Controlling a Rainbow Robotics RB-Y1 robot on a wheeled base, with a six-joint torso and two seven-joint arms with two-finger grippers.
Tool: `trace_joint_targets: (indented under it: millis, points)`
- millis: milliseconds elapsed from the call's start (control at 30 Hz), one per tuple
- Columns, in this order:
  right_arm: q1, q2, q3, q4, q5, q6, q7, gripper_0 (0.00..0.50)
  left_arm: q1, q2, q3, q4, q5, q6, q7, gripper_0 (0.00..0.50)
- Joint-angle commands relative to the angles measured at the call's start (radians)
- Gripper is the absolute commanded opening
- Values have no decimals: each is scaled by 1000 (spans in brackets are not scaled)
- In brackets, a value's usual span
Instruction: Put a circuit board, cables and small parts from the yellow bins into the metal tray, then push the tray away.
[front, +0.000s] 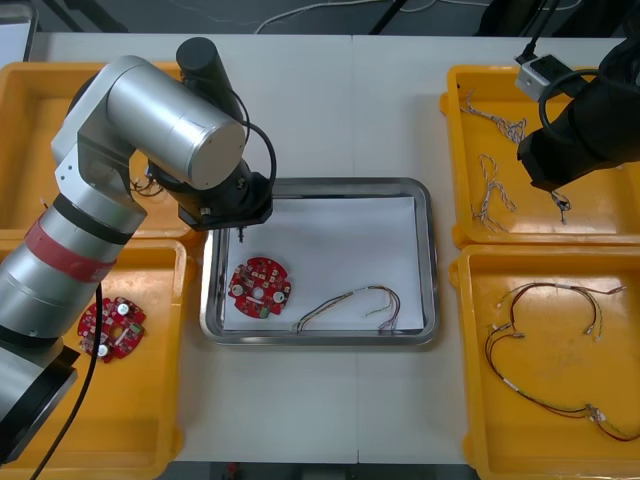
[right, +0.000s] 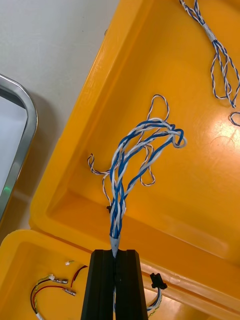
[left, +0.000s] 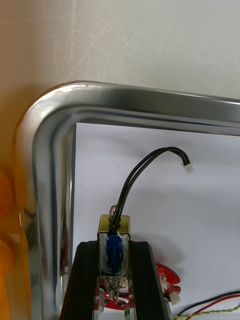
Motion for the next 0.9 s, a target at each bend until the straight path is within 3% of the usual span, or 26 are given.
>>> trace_joint_targets:
  millis: [33,333,600,900]
  points:
    - [2,-7,8,-34,-8,4,-37,0,-55,-33,-19,16,-29,-13,-135,0]
    - [2,-7,8,-34,-8,4,-37,0,-76,-41,-20,71,-66,-40,-160,0]
    - [2,-7,8,-34,-8,4,-37,0,-92,-53,-20,148,-92,-130,-178,0]
    - [2,-7,8,-34,-8,4,-37,0,-90,-58,-20,148,-91,-125,-186,0]
